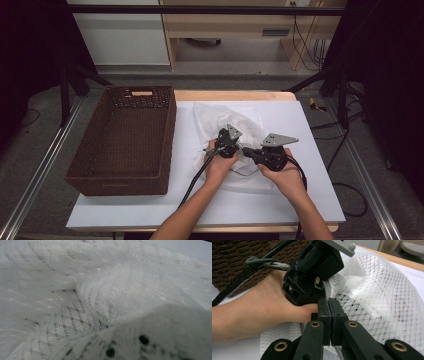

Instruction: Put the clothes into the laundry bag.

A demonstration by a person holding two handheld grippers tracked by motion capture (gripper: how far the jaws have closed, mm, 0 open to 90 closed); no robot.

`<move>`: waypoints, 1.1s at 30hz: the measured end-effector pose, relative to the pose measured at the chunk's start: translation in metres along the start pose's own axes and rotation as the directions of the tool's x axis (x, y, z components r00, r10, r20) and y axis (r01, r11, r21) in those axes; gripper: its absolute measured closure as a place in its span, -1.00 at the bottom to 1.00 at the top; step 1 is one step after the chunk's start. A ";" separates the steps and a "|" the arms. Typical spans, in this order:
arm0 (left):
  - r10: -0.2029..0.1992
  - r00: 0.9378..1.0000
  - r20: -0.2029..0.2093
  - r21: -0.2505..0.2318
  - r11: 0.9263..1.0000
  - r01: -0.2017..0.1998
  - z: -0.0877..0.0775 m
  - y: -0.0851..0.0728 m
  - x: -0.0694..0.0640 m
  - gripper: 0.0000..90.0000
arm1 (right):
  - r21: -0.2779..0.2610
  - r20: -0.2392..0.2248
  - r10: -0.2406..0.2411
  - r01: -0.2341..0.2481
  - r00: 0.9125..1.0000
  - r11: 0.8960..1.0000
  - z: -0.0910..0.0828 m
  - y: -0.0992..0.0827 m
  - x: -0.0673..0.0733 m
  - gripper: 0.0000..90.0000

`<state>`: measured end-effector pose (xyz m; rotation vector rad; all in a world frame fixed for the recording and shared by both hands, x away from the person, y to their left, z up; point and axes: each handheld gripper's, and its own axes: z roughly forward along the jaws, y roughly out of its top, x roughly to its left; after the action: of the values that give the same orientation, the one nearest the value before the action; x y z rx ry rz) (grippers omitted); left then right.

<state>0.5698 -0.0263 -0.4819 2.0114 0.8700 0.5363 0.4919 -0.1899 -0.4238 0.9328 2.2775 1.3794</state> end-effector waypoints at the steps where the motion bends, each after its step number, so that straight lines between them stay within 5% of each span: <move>1: 0.001 1.000 0.000 0.001 1.000 -0.001 0.001 0.000 0.000 1.00 | 0.000 0.000 0.000 0.000 1.000 1.000 0.000 0.000 0.000 0.99; 24: -0.014 1.000 -0.017 0.019 1.000 0.014 0.007 0.005 0.003 1.00 | 0.006 -0.005 0.004 -0.004 1.000 1.000 0.004 -0.003 -0.001 0.99; 33: -0.008 1.000 -0.011 0.012 1.000 0.008 -0.015 0.001 0.003 1.00 | 0.009 -0.004 -0.008 0.008 1.000 1.000 0.002 -0.003 0.000 0.99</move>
<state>0.5629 -0.0161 -0.4733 2.0168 0.8902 0.5390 0.4919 -0.1890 -0.4277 0.9242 2.2898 1.3694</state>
